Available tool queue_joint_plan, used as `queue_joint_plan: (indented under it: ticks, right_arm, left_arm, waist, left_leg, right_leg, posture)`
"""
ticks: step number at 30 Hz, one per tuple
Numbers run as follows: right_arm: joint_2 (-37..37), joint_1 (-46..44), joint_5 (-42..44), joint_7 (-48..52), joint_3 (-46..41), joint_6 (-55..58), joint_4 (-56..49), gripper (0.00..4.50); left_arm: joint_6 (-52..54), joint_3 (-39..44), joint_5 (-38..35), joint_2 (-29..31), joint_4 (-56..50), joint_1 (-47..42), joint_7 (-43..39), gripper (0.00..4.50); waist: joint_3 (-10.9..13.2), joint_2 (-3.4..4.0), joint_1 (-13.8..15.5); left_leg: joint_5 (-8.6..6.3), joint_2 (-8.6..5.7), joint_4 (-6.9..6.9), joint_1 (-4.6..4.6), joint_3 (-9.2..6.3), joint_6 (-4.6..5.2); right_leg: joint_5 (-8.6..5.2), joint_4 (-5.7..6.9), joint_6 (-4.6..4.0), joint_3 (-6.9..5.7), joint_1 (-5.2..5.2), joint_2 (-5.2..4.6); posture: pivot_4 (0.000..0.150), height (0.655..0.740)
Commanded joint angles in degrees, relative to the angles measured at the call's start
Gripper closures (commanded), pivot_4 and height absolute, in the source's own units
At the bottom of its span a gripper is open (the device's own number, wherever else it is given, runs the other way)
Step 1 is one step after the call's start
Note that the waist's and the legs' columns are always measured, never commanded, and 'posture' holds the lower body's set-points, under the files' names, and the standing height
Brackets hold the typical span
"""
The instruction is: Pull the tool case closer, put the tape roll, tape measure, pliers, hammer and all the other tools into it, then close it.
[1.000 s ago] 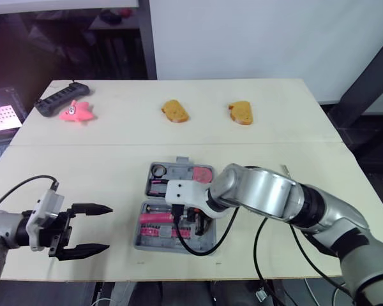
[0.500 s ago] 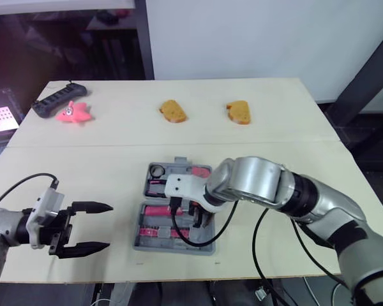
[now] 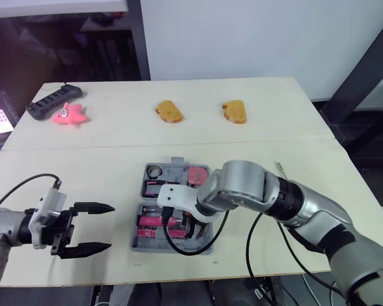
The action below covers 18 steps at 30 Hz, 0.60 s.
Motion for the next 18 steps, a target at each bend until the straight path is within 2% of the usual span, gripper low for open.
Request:
queue_joint_plan:
  ticks: [1, 17, 18]
  right_arm:
    - [1.7, -0.1, 1.3, -1.9, -0.9, 0.3, 0.8, 4.45]
    - [4.3, -0.1, 0.4, -4.3, -1.7, 0.3, 3.7, 4.45]
    - [4.3, -0.1, 0.2, -4.4, -1.8, 0.3, 3.8, 4.04]
  left_arm:
    - [0.3, 0.7, -0.8, 0.3, -1.9, -0.4, 0.2, 0.00]
    - [1.0, 1.3, -1.1, 0.2, -3.7, 1.0, 1.2, 0.00]
    - [1.1, 1.2, -1.2, 0.2, -3.7, 1.0, 1.2, 0.00]
  waist:
    - [0.0, 0.00, -0.1]
    - [0.0, 0.01, -1.1]
    - [0.0, 0.01, -1.1]
  left_leg:
    - [0.00, 0.00, 0.00, 0.00, -0.01, 0.00]
    - [0.01, 0.00, 0.05, 0.00, -0.08, -0.01]
    - [0.01, 0.00, 0.05, 0.00, -0.08, -0.01]
  right_leg:
    - [0.00, 0.02, 0.00, 0.00, 0.00, 0.01]
    - [0.00, 0.15, 0.00, -0.01, -0.01, 0.04]
    - [0.00, 0.15, 0.00, -0.01, -0.01, 0.04]
  posture:
    - [0.150, 0.7400]
    - [0.150, 0.7400]
    - [0.150, 0.7400]
